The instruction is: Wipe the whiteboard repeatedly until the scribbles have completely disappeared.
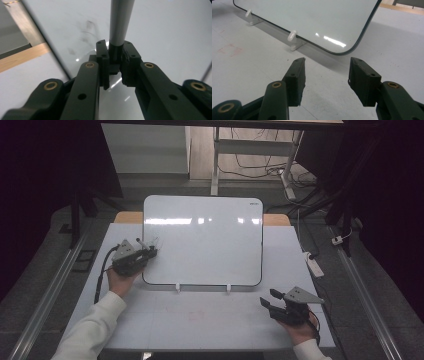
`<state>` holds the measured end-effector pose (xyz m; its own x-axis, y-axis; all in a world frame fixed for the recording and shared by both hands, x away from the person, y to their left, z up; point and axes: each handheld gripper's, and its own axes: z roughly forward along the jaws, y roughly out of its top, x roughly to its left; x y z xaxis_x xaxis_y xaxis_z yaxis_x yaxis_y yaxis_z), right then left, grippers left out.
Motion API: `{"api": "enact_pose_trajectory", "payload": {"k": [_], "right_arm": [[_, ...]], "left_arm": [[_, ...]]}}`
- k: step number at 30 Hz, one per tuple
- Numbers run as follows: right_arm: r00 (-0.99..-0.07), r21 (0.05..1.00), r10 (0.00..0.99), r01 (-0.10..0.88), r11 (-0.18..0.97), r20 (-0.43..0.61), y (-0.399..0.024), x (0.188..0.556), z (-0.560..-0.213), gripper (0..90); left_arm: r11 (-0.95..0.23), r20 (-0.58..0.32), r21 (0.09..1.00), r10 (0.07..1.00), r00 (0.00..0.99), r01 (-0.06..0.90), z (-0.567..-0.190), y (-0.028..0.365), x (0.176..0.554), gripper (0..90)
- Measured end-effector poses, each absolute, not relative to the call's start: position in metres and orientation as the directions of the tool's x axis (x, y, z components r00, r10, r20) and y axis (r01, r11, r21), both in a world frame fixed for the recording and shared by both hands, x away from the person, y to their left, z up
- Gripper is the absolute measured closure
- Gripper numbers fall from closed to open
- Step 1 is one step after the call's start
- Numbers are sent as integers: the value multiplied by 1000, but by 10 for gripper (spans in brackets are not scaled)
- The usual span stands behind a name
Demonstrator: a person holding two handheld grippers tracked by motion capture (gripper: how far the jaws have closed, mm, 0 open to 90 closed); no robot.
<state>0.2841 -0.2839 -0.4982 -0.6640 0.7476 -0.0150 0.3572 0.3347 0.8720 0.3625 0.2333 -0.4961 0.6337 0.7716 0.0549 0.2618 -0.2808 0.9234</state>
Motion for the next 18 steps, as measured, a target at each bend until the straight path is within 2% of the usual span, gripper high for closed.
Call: {"api": "enact_pose_trajectory", "payload": {"k": [7,18], "right_arm": [[-663,872,748,358,333,-13,-284,284,-498,467],[-666,873,746,357,332,-11,-285,284,-498,468]], "left_arm": [[-218,24,938,816,578,270,-474,248,386,775],[-298,54,916,755,654,269,-493,234,366,775]]}}
